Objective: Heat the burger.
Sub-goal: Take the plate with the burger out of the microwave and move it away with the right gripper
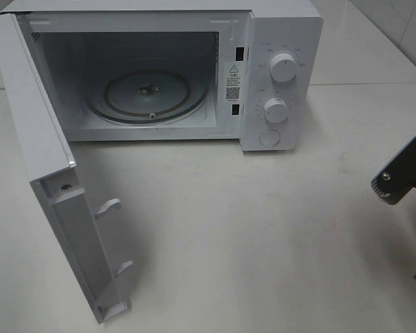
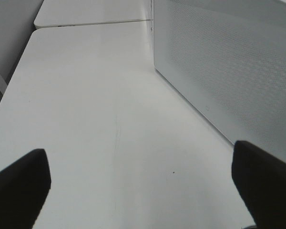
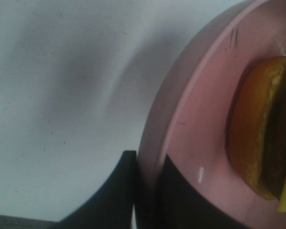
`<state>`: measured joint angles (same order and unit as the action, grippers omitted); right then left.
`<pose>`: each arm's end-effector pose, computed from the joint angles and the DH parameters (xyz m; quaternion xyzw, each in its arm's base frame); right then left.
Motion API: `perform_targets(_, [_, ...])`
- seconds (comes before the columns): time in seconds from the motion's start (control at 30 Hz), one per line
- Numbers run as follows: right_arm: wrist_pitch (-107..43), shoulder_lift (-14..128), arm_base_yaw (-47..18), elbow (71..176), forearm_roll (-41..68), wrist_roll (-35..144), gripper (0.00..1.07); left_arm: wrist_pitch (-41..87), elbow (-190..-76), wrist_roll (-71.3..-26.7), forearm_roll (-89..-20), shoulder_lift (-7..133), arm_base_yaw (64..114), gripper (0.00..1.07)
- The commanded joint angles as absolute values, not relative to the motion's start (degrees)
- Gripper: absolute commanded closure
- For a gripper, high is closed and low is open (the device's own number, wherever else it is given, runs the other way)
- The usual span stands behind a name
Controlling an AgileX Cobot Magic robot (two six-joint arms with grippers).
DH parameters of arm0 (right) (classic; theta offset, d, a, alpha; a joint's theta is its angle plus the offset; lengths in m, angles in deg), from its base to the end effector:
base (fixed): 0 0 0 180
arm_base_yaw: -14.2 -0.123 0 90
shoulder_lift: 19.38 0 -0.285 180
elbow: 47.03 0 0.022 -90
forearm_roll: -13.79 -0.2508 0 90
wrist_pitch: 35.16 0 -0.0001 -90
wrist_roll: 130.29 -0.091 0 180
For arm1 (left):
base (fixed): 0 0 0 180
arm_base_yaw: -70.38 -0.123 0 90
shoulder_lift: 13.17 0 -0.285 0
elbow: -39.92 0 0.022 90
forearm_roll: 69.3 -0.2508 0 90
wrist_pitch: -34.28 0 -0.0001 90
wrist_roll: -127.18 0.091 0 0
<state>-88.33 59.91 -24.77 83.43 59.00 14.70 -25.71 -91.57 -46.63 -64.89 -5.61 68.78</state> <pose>0.1619 0.0645 0.1888 -0.2675 0.9143 -0.2522 0.1698 -0.0050 -0.0062 0.2789 0.0353 0.8470 -0.0024 0.5305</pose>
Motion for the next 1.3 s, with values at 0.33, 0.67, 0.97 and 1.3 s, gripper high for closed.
perform_targets(0.33, [-89.30, 71.43, -24.48, 86.92, 67.36, -7.13, 1.01, -25.25, -91.45, -46.63, -64.89, -6.82, 69.01, 0.09])
perform_targets(0.67, [-87.30, 78.82, -17.66, 88.87, 69.20, -12.46, 1.00, -25.25, -91.45, -46.63, -64.89, -6.82, 69.01, 0.09])
perform_targets(0.97, [-83.23, 86.21, -11.82, 89.27, 72.98, -16.41, 0.99, -25.25, -91.45, -46.63, -64.89, -6.82, 69.01, 0.09])
perform_targets(1.3, [-83.23, 92.91, -11.82, 89.27, 76.64, -23.40, 0.96, -25.25, -91.45, -46.63, -64.89, -6.82, 69.01, 0.09])
